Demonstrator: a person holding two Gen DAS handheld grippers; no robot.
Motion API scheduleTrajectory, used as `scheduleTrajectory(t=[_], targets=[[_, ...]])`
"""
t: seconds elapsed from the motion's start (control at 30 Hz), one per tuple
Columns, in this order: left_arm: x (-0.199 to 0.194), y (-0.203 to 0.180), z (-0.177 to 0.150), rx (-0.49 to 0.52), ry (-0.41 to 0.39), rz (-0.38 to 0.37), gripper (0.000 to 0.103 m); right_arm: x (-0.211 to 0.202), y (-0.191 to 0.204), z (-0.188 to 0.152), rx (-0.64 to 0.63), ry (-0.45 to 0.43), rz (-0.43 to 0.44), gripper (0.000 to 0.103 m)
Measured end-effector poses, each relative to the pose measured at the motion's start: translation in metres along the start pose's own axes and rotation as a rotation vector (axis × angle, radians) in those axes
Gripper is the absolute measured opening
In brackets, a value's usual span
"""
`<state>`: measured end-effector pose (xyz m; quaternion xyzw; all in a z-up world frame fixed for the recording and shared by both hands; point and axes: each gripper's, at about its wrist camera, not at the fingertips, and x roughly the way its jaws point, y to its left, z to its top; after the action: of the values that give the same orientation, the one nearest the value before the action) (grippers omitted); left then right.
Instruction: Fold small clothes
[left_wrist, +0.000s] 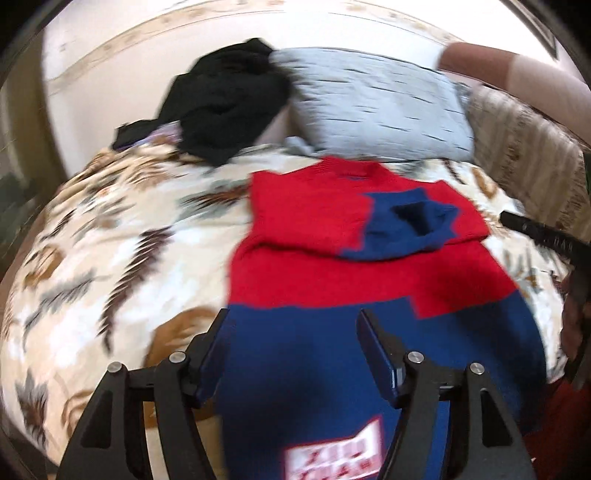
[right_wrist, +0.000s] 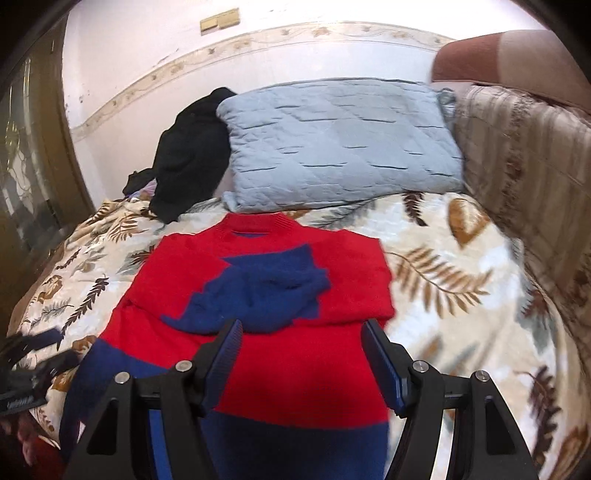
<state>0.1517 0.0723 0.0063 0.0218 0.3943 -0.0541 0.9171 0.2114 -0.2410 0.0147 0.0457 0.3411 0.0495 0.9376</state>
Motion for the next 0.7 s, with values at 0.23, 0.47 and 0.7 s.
scheduleTrajectory(t=[0.23, 0.47, 0.7], targets=[[0.010, 0.037, -0.003, -0.048, -0.015, 0.047, 0.069, 0.025, -0.009, 0.001, 0.040, 0.032, 0.014, 0.071], [0.052, 0.034, 0.060, 0.072, -0.088, -0.040, 0.069, 0.044, -0.018, 0.012, 0.057, 0.053, 0.032, 0.067], [0.120, -0.021, 0.123, 0.318, -0.089, -0.214, 0.069, 0.082, -0.022, 0.022, 0.113, 0.103, 0.050, 0.050]])
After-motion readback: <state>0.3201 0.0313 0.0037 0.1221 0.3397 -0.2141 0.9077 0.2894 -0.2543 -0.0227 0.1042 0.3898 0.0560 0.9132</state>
